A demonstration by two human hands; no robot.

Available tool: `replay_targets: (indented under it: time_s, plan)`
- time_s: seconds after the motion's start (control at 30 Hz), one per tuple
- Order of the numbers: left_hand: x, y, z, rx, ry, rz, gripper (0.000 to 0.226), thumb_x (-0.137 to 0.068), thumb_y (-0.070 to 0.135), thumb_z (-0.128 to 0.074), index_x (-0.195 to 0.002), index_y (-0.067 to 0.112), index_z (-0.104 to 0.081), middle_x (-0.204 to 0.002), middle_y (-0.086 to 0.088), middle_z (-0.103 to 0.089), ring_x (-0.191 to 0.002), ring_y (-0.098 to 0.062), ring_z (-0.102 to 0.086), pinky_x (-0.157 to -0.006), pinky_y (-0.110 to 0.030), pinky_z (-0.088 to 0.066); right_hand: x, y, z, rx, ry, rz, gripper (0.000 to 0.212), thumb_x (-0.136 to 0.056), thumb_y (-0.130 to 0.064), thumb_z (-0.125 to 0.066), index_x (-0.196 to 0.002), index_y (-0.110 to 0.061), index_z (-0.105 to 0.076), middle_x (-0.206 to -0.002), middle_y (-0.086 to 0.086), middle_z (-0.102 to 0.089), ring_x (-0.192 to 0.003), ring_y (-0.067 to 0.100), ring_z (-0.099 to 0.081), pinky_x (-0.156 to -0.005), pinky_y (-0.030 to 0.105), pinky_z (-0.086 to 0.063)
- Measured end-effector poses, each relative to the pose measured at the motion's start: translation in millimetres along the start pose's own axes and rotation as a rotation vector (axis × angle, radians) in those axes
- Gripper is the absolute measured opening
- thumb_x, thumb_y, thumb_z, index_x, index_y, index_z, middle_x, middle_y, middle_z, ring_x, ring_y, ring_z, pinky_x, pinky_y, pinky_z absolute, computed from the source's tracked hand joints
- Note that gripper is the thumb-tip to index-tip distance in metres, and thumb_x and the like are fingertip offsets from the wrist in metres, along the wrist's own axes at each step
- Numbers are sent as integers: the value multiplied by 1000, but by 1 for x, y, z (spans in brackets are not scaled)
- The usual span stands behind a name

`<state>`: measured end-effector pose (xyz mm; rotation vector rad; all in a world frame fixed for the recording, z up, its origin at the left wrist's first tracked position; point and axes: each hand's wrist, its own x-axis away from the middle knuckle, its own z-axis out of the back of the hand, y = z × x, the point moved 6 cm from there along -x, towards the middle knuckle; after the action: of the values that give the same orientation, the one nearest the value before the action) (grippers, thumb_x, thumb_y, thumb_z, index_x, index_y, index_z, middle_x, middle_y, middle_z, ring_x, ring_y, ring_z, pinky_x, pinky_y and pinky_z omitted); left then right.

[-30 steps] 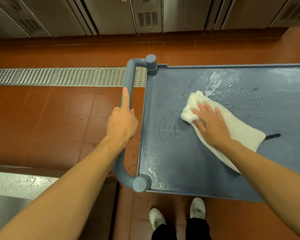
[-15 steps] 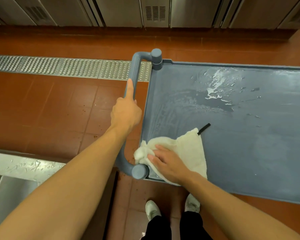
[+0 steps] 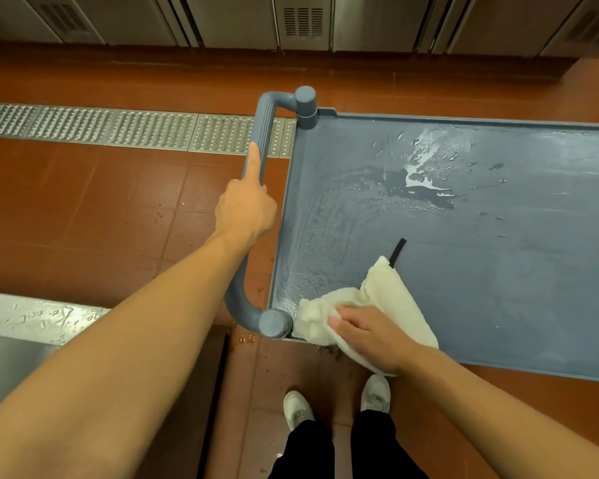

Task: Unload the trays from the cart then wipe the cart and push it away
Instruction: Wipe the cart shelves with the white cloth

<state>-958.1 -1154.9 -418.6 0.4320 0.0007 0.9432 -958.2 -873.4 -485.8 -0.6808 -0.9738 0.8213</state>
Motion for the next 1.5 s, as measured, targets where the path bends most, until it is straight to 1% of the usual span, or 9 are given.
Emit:
replay_targets:
  time_s: [0.23,0.4,0.6,0.73,0.87,0.97,1.13,1.3,1.5]
  plan:
    - [3,-2,-2,27,9,-21,74,-106,31,-42,-158,44,9,-96,-12,-63,-78,-29,-62,-68,-45,-55,16,20,31,-48,193,-38,48,-107,-41,-41,-69,-13,-43,-66,-8,-42,-61,5,-37,-62,27,-33]
    - [3,-2,-2,24,22,-15,75,-106,30,-42,-158,45,10,-98,-12,-61,-77,-28,-61,-69,-45,-55,-31,-11,22,-250,346,-78,48,-109,-40,-41,-71,-10,-48,-70,-1,-47,-66,4,-42,-70,31,-40]
    - [3,-2,-1,31,26,-19,75,-106,30,-42,-158,46,10,-98,-12,-61,-77,-27,-60,-67,-42,-53,-55,-45,-13,-256,157,-54,40,-108,-33,-42,-71,-23,-52,-81,-23,-57,-103,5,-52,-89,34,-36]
    - [6,-4,-1,41,-5,-27,75,-106,31,-41,-157,46,13,-96,-12,-61,-75,-27,-60,-64,-41,-52,-36,-36,-15,56,-66,51,41,-110,-27,-37,-86,1,-53,-105,19,-63,-125,31,-48,-103,29,-32]
    - [10,-2,-3,8,-7,-52,77,-107,34,-42,-157,44,15,-102,-14,-56,-73,-26,-56,-65,-41,-49,-35,-16,-16,540,-118,344,40,-109,-39,-34,-130,-15,-56,-151,-6,-50,-144,17,-34,-125,29,-6]
    - [13,-3,-7,-6,-43,-33,91,-104,30,-54,-155,46,19,-104,-13,-54,-70,-23,-54,-67,-43,-52,-55,6,6,788,3,319,69,-102,-66,-29,-162,-36,-15,-170,-18,-3,-157,8,4,-127,38,6]
    - [14,-1,-9,-34,-73,-31,104,-99,24,-62,-154,48,23,-101,-11,-51,-69,-22,-52,-65,-41,-47,-122,14,73,873,286,190,75,-99,-73,-22,-162,-32,-22,-170,-8,-18,-157,20,-18,-124,50,-18]
    - [19,1,-8,-67,-56,-2,105,-100,22,-60,-151,50,28,-95,-4,-46,-62,-13,-47,-60,-35,-43,-228,7,151,790,430,95,63,-104,-58,-29,-160,-28,-26,-168,-4,-25,-155,22,-19,-124,51,-12]
    - [13,5,-8,-113,-45,17,106,-100,17,-58,-151,49,30,-92,-2,-42,-60,-13,-46,-58,-32,-39,-284,-24,211,581,591,272,25,-100,-37,-49,-114,-21,-62,-118,-1,-64,-116,26,-54,-99,42,-37]
